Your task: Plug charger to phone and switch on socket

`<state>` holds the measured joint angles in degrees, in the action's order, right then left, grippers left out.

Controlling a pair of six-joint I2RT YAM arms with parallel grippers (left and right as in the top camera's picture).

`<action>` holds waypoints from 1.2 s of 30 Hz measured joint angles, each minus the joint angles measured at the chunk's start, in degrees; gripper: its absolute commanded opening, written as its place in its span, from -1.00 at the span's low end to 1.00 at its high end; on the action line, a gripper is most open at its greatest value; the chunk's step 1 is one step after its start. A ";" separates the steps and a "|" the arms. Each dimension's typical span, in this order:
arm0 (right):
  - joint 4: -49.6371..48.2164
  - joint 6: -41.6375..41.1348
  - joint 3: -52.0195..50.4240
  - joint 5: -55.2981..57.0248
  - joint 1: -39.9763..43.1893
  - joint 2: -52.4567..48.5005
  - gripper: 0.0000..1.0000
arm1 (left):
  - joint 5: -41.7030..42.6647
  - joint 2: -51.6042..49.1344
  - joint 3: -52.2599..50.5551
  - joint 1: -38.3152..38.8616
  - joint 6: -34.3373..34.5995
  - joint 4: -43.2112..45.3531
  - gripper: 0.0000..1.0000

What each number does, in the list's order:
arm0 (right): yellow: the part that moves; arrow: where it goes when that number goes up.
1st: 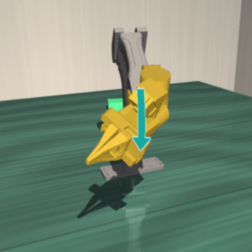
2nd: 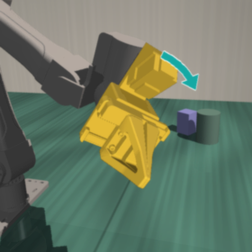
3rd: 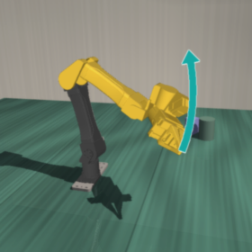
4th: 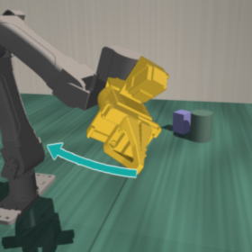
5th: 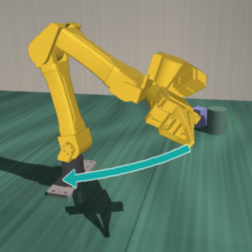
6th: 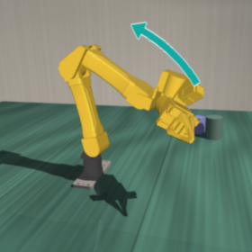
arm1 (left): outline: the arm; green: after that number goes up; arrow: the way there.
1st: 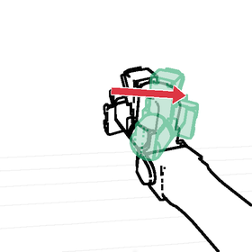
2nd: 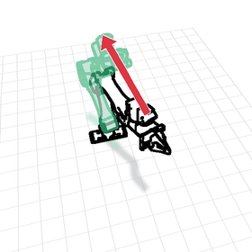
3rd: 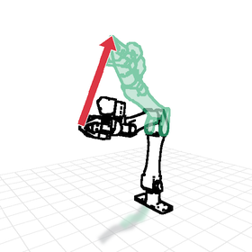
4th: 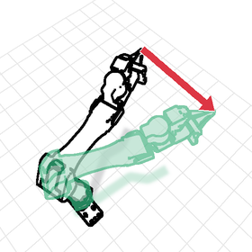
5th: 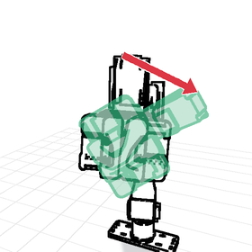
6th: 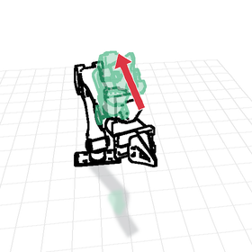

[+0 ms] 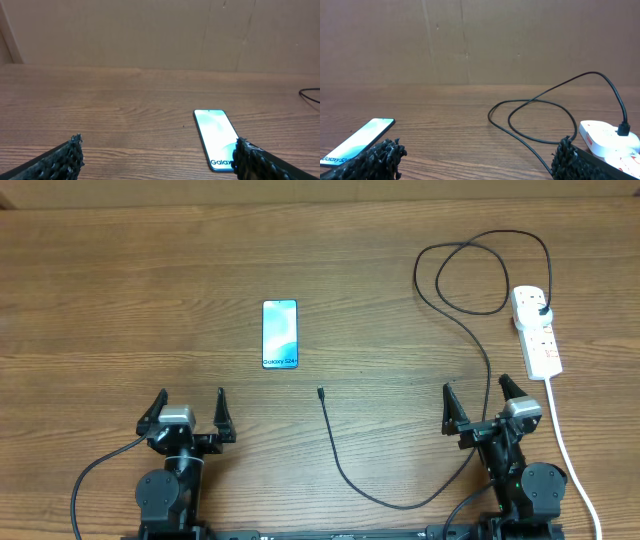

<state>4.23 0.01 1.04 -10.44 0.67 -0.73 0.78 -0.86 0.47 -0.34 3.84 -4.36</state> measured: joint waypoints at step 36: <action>0.04 -1.31 0.00 0.35 0.00 0.00 1.00 | 0.00 0.00 0.00 0.00 0.00 0.00 0.99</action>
<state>4.27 -1.30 1.04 -10.09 0.67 -0.73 0.78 -0.86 0.47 -0.34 3.84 -4.36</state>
